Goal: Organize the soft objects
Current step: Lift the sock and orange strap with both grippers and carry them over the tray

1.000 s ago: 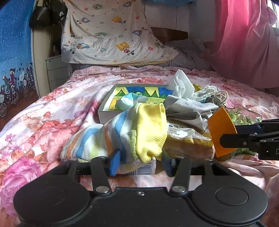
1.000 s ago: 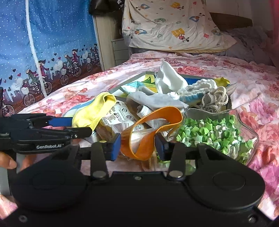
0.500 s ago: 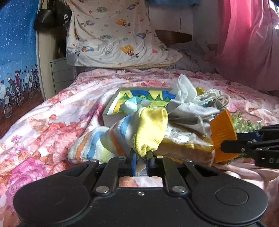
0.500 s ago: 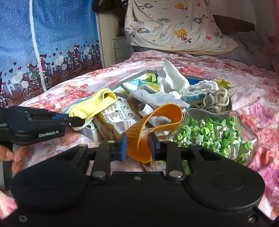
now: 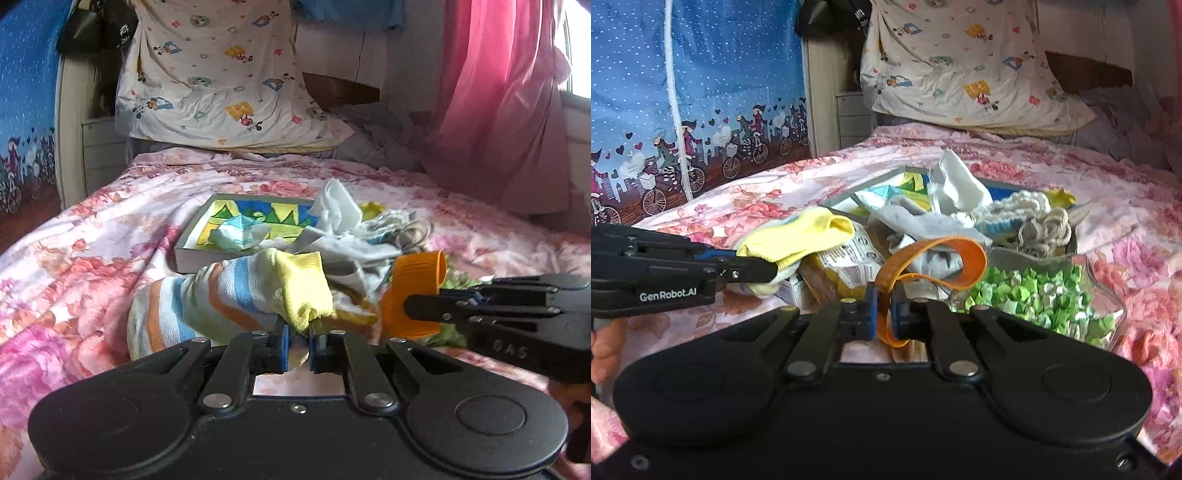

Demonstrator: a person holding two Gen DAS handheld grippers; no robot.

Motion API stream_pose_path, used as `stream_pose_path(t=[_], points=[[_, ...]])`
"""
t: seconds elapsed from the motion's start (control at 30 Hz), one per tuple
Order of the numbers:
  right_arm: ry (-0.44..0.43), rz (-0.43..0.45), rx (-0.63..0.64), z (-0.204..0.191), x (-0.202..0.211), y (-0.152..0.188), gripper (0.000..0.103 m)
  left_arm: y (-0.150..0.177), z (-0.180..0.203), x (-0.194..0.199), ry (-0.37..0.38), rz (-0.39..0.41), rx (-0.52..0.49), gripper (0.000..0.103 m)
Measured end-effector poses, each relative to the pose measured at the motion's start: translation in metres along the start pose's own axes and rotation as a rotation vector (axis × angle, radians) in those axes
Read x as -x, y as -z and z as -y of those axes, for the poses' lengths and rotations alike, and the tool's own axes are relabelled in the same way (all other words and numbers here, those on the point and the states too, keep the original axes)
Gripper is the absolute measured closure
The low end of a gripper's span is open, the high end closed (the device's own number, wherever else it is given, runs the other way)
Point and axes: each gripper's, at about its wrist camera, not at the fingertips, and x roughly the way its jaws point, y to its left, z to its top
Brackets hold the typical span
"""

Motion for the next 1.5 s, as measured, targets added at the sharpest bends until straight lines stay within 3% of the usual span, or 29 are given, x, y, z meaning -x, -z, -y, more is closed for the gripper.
stream_pose_path(t=[0.43,0.6,0.83,1.13,1.3,1.5], points=[[-0.007,0.077,0.07,-0.007,0.016,-0.011,0.101,-0.02,-0.004,0.033,0.038,0.083,0.126,0.094],[-0.02,0.119,0.092,-0.004,0.018,-0.023,0.101,-0.051,0.005,0.03,0.032,0.094,0.127,0.094],[-0.042,0.175,0.069,0.021,0.011,-0.051,0.101,-0.122,0.019,0.014,0.016,0.127,0.073,0.094],[-0.028,0.218,0.028,0.072,-0.032,-0.096,0.101,-0.201,0.036,-0.062,-0.027,0.17,0.082,0.094],[-0.03,0.24,-0.115,0.108,-0.064,-0.105,0.101,-0.218,0.05,-0.123,-0.044,0.146,0.067,0.094],[-0.012,0.195,-0.22,0.139,-0.095,-0.096,0.101,-0.223,0.064,-0.174,-0.044,0.124,0.08,0.094]])
